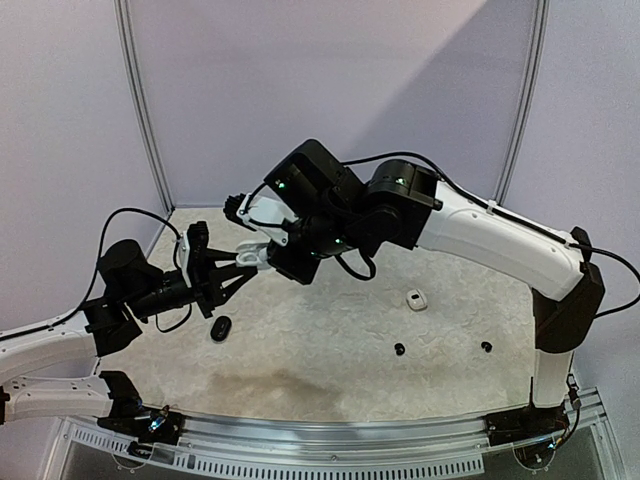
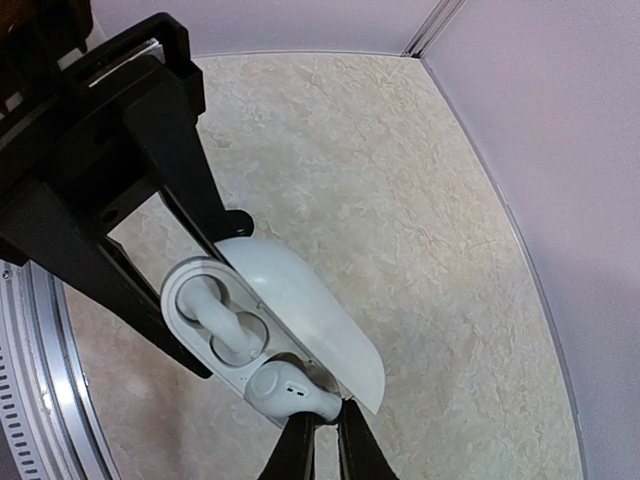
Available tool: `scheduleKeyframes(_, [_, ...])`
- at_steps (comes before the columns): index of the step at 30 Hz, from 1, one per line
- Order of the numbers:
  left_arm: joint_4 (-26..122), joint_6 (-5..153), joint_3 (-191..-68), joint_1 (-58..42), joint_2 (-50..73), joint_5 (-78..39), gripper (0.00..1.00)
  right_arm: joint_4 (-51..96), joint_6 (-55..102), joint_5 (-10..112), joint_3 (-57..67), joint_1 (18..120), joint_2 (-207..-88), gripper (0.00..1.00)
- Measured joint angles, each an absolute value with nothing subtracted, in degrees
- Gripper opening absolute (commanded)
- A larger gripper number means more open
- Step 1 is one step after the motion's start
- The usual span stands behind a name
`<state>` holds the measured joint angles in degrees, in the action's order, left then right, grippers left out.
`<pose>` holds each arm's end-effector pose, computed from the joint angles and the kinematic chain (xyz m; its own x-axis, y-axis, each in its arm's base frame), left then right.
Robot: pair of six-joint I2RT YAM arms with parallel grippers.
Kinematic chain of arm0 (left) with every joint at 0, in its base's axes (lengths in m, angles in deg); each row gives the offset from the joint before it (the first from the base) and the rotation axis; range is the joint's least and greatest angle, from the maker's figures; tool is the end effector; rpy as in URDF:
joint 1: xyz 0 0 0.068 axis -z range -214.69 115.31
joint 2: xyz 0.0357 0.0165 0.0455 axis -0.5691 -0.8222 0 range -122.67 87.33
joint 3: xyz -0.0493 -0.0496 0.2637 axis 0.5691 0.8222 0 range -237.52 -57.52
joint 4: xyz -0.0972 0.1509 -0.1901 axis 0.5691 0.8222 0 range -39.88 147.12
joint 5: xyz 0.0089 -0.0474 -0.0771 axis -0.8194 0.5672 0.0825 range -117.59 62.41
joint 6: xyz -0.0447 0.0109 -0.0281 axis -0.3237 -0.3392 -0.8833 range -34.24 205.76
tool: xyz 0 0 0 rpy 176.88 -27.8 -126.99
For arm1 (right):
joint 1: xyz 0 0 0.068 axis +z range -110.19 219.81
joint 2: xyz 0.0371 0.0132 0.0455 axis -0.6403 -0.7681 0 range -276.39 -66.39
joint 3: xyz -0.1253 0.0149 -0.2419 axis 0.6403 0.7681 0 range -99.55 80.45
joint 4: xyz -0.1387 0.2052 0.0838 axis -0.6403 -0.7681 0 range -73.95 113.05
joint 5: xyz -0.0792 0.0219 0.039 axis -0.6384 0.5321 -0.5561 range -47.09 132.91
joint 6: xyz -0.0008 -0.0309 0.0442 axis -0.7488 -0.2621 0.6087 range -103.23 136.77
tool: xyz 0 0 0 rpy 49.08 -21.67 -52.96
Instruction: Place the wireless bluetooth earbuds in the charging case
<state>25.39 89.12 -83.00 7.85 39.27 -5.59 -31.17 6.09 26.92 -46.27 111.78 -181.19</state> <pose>0.1381 -0.1449 0.2752 0.0804 -0.0001 -0.9968 0.8995 0.4308 0.0725 0.1450 0.4137 0.3896 -0.0471 -0.7199 -0.6925 -0.8749 0.3643 -0.3192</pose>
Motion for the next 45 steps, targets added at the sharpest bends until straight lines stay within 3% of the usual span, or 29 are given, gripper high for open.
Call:
scheduleKeyframes(9, [25.36,84.18,-83.00,7.85,39.27,-6.12,0.00,-31.50,7.78,25.78,-47.30,111.76,-181.87,0.10])
scheduleKeyframes(27, [25.65,76.33,-83.08,8.01,39.03,-6.05,0.00,-33.20,8.15,25.85,-48.54,111.63,-182.37,0.24])
scheduleKeyframes(45, [24.75,74.76,-83.11,8.07,39.08,-5.61,0.00,-33.14,7.71,27.95,-48.59,110.86,-181.37,0.28])
